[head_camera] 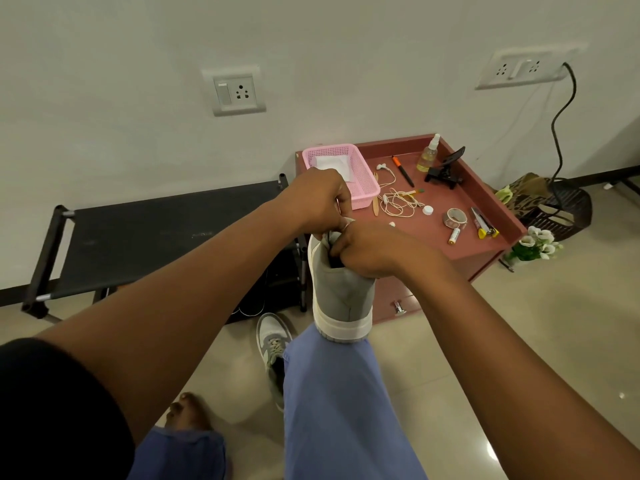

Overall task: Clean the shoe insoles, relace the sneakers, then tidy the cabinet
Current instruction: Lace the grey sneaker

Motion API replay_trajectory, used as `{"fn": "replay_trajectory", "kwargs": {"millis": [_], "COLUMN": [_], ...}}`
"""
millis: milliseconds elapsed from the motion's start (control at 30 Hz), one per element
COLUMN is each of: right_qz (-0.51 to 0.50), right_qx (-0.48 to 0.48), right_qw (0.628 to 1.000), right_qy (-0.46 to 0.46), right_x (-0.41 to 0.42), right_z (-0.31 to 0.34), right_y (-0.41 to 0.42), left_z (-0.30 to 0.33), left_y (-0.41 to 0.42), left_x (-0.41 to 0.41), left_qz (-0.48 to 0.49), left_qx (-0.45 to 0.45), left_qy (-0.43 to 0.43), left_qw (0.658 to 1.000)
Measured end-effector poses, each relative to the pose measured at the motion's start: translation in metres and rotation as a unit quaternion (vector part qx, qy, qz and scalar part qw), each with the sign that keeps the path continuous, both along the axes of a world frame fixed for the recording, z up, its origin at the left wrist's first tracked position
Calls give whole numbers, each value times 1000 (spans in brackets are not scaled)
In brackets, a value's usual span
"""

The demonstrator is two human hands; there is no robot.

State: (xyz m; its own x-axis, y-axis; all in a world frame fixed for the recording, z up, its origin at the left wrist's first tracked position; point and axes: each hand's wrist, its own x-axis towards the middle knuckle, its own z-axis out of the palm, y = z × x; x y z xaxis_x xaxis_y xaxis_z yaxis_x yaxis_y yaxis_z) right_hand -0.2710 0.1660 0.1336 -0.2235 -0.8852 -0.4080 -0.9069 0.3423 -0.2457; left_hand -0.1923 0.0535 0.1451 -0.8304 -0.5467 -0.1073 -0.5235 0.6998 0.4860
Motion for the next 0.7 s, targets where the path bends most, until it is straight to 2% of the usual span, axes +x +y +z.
{"fn": "replay_trajectory", "kwargs": {"millis": [300,500,600,700], "right_qz": [-22,-136,-202,-231], "right_qx": [-13,-130,-182,-165], "right_qw": [999,978,961,958], "right_qy": [-26,-86,-46,-25], "right_x": [-7,-20,-29,-36], "right_z": [3,11,13,9], "right_y": [3,12,15,14], "left_z": [0,-5,-9,-10], "left_y": [3,0,-1,-1], "left_x": [-5,-2,-1,0], "left_qz": [28,48,63,71], "left_qx": [-31,-53,-75,-76], "left_qy": [-5,-2,-5,-12], "left_qw": [999,997,995,995]}}
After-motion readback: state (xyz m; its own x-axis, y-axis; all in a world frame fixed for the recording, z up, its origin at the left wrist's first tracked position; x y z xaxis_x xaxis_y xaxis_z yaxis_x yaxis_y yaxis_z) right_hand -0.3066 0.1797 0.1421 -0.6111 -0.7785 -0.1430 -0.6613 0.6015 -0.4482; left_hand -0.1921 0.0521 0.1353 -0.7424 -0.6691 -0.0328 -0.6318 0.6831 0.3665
